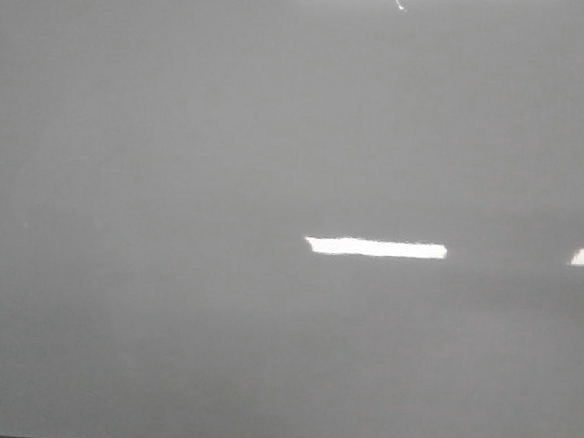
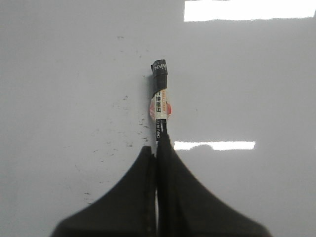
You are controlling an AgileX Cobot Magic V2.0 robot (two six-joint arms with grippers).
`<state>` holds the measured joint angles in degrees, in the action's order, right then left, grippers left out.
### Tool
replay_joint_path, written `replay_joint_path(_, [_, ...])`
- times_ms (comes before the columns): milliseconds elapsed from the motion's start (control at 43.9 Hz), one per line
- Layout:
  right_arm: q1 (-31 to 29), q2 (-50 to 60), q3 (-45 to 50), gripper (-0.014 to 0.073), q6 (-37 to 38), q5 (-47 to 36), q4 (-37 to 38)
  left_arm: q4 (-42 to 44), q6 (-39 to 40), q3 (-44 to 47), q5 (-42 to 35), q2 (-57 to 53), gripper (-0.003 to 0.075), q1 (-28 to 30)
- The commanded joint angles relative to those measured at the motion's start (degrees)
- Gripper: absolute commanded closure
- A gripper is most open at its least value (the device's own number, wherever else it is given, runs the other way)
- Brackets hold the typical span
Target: Write number 6 on whiteboard
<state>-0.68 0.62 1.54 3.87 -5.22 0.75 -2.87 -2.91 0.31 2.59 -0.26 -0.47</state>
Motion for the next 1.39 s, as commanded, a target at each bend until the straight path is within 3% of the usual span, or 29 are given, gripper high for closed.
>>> replay_joint_path(0, [0.08,1.03,-0.32,0.0662,-0.17,-9.42,0.01,-0.49,0.31,0.08,-6.6,-0.78,0.0741,-0.37])
replay_joint_path(137, [0.08,1.03,-3.88,0.0662,-0.17,-7.47,0.01,-0.49,0.31,-1.84,-9.7,-0.78,0.0741,-0.37])
replay_joint_path(319, [0.08,0.02,-14.46,0.0662,-0.17,5.22,0.01,-0.49,0.31,-10.41,-5.76,-0.59,0.0741,-0.37])
replay_joint_path(592, [0.08,-9.98,-32.84,0.0662,-0.17,20.13,0.01,-0.36,0.31,-29.43,8.04,6.45,0.0741,-0.37])
replay_joint_path(843, [0.08,-21.32,-43.86,0.0662,-0.24,31.19,0.01,-0.36,0.31,-42.53,25.02,17.79,0.0741,-0.37])
replay_joint_path(1367, [0.08,-33.76,-44.62,0.0662,-2.51,37.73,0.08,-0.58,0.31,-39.09,29.9,27.27,0.0741,-0.37])
